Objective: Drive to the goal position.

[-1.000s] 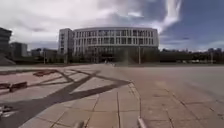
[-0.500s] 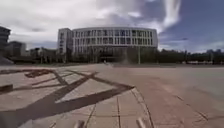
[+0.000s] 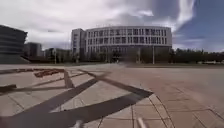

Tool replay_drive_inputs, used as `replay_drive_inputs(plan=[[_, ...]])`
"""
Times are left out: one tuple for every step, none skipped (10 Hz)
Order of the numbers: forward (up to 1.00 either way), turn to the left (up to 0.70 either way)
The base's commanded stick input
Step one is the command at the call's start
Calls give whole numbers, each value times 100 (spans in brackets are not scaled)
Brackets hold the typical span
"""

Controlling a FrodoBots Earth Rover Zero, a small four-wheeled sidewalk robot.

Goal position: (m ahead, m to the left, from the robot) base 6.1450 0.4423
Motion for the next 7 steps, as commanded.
replay_drive_inputs(plan=[[100, 0], [100, 0], [100, 0], [100, 0], [100, 0], [100, 0], [100, 0]])
